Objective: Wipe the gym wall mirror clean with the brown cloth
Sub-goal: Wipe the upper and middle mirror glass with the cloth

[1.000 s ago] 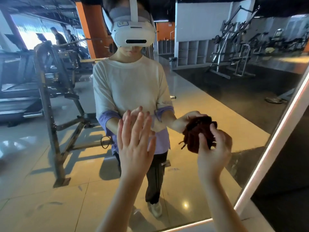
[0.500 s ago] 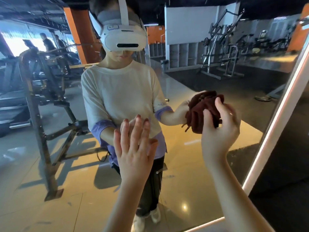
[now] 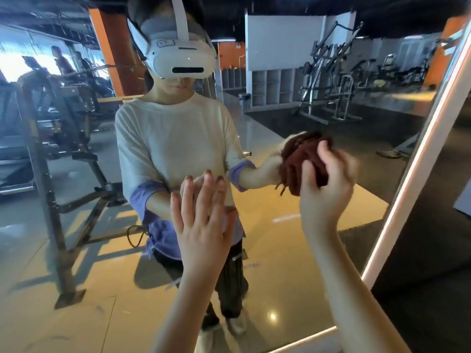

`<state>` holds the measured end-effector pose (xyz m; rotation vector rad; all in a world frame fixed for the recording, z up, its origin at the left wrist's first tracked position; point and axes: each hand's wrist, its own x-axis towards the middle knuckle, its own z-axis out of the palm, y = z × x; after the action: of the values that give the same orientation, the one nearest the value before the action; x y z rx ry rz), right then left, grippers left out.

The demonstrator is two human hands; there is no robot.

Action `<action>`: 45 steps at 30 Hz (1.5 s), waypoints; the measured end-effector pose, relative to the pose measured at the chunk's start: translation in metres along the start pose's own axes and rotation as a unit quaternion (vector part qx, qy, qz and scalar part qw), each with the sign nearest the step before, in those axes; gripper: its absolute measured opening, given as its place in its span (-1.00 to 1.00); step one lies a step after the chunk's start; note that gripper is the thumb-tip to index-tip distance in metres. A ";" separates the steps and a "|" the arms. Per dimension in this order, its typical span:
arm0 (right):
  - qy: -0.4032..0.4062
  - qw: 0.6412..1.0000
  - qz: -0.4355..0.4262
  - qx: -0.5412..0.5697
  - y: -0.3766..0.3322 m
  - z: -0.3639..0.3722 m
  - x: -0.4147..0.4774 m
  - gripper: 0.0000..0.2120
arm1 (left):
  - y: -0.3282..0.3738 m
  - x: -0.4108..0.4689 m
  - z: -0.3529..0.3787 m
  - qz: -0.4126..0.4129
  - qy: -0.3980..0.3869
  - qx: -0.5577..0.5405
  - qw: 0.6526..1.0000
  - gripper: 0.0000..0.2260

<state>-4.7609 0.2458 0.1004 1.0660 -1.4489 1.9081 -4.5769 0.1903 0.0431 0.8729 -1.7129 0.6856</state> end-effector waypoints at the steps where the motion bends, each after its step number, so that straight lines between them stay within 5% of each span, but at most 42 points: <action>1: -0.041 0.998 -0.045 -0.007 -0.001 0.002 -0.011 -0.73 | 0.001 0.000 0.000 -0.003 -0.002 0.005 1.000 -0.41; 5: -0.145 0.972 -0.184 -0.017 0.010 -0.003 -0.028 -0.72 | 0.002 -0.001 -0.001 -0.012 -0.002 0.013 1.000 -0.43; 11: -0.027 0.998 0.048 0.045 0.031 -0.015 -0.014 -0.69 | 0.010 0.000 -0.003 -0.027 0.000 0.039 0.999 -0.46; 17: -0.197 0.972 -0.128 0.018 0.041 -0.021 -0.065 -0.71 | 0.025 -0.003 0.000 -0.080 -0.015 0.054 0.995 -0.40; 23: -0.137 0.990 0.007 0.006 0.060 -0.032 -0.076 -0.70 | 0.027 -0.004 0.001 -0.075 -0.020 0.063 0.995 -0.40; 28: -0.237 0.966 -0.103 -0.019 0.053 -0.029 -0.107 -0.73 | 0.032 -0.009 0.005 -0.077 -0.027 0.069 0.994 -0.41; 34: -0.134 0.989 0.057 -0.037 0.079 -0.047 -0.080 -0.67 | 0.030 -0.008 0.002 -0.070 -0.026 0.070 0.995 -0.44; 40: -0.224 0.973 -0.021 -0.046 0.077 -0.050 -0.081 -0.56 | 0.036 -0.004 0.002 -0.079 -0.014 0.060 0.995 -0.46; 45: -0.074 0.994 0.075 -0.026 0.085 -0.053 -0.033 -0.64 | 0.050 -0.002 0.003 -0.078 -0.041 0.049 0.995 -0.39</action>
<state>-4.8232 0.2733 0.0197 1.1238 -1.6947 1.9161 -4.6191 0.2165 0.0391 1.1044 -1.6731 0.6390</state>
